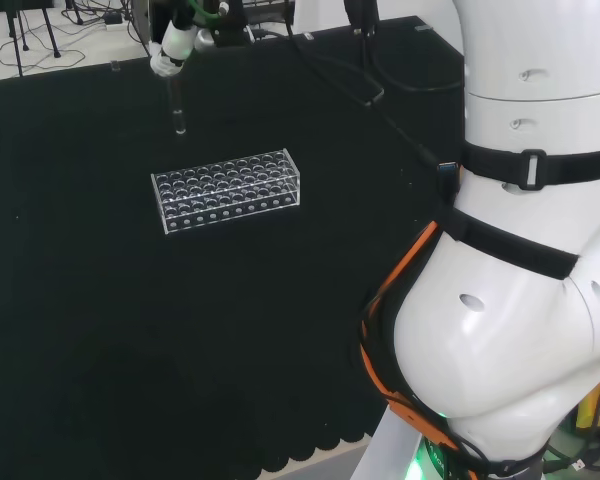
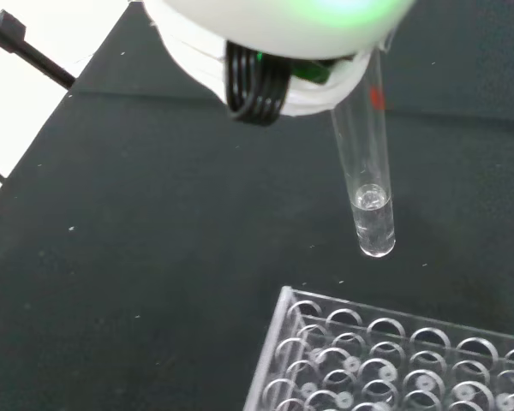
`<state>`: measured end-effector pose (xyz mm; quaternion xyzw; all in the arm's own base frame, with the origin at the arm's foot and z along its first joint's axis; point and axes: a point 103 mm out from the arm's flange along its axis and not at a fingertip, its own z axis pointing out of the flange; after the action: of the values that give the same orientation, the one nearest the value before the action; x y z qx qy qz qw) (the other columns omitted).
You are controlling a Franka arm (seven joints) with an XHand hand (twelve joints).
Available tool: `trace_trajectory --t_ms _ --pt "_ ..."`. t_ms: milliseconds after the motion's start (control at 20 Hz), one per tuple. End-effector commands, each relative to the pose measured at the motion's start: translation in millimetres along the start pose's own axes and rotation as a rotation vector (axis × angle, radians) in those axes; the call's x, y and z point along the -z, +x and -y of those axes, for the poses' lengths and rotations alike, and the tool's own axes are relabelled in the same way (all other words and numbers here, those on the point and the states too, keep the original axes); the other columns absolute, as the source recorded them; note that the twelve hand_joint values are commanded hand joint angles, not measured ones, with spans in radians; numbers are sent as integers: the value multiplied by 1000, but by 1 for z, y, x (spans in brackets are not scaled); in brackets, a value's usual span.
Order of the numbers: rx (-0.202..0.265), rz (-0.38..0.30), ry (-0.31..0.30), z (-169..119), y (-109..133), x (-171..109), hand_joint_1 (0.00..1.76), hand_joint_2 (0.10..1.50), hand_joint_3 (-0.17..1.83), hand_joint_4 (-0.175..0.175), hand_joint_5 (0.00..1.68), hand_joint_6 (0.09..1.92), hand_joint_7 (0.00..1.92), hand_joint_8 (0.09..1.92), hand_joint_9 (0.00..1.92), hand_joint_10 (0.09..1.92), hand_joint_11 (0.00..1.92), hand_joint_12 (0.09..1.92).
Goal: Put the test tube back in the rack.
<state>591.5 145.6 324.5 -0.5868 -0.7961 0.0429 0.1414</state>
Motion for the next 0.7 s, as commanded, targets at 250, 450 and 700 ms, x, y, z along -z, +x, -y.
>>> trace_trajectory --t_ms 250,450,700 --pt "13 -46 41 1 9 -21 1440 621 596 -175 1459 87 1484 559 1469 190 938 1156" --pt "12 -55 52 -2 9 -27 1440 621 596 -175 1459 87 1485 557 1469 190 938 1156" --pt "6 -65 70 -8 9 -36 1441 621 597 -175 1460 87 1484 559 1469 190 937 1156"
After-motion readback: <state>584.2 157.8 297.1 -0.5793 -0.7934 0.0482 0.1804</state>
